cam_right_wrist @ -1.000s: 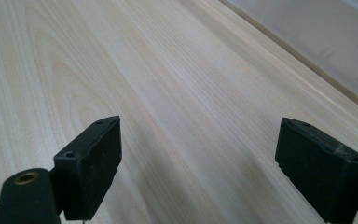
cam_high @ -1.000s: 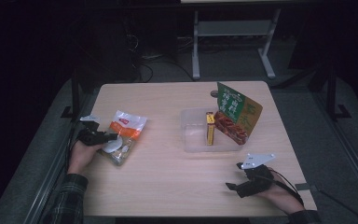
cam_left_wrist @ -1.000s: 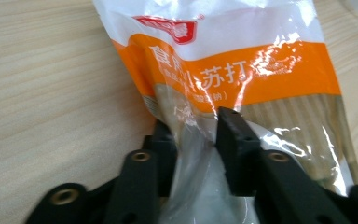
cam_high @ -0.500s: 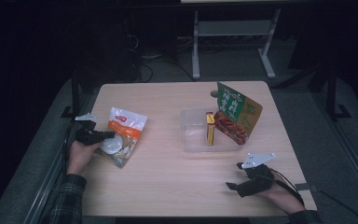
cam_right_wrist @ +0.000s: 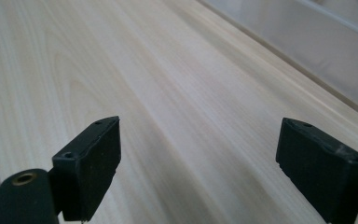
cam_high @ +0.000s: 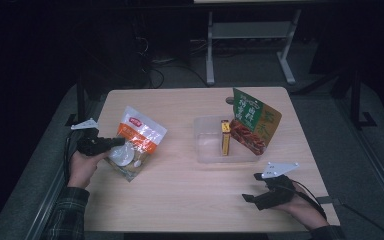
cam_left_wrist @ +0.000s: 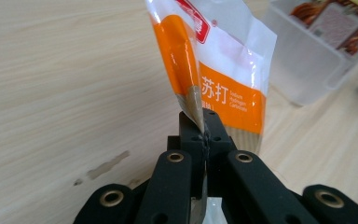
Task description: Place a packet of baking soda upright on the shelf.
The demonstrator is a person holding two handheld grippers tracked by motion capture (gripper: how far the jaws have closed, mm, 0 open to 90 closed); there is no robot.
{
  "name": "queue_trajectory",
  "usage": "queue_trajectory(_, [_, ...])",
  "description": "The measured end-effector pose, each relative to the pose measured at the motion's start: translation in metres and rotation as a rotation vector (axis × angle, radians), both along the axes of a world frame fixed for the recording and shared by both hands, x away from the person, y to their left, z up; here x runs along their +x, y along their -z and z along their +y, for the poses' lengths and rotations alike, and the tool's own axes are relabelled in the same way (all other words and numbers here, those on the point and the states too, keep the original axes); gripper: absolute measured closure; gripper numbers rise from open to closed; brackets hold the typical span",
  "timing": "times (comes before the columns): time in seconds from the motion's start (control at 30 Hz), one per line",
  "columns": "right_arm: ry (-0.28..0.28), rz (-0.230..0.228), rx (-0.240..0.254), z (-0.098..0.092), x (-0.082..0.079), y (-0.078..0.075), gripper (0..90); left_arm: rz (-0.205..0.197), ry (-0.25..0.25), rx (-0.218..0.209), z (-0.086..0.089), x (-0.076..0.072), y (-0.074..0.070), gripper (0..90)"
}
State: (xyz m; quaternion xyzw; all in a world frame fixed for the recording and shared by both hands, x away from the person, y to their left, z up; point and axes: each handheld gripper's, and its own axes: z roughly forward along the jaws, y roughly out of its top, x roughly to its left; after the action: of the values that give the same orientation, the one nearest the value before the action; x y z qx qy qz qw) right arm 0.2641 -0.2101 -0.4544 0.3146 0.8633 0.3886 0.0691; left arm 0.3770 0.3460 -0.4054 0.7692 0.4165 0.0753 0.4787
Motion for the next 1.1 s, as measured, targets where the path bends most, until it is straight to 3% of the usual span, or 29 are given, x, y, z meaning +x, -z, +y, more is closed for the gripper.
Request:
queue_trajectory(0.1, [-0.011,0.008,0.009,0.001,0.0,-0.003,13.9,-0.001,0.022,-0.021,-0.004,-0.004,-0.005,89.7])
queue_trajectory(0.17, [-0.023,0.034,0.056,-0.001,0.002,-0.005,14.6,-0.002,0.033,-0.032,-0.007,-0.007,-0.007,89.6])
queue_trajectory(0.4, [-0.016,0.006,0.123,0.004,0.003,-0.014,19.5,-0.032,0.085,-0.043,-0.029,-0.023,-0.023,89.6])
queue_trajectory(0.87, [-0.125,-0.044,0.229,0.055,0.016,-0.03,23.2,-0.07,0.19,-0.093,-0.091,-0.055,-0.036,89.6])
queue_trajectory(1.1, [-0.132,-0.066,0.294,0.071,0.025,-0.037,23.4,-0.066,0.23,-0.116,-0.115,-0.067,-0.033,89.6])
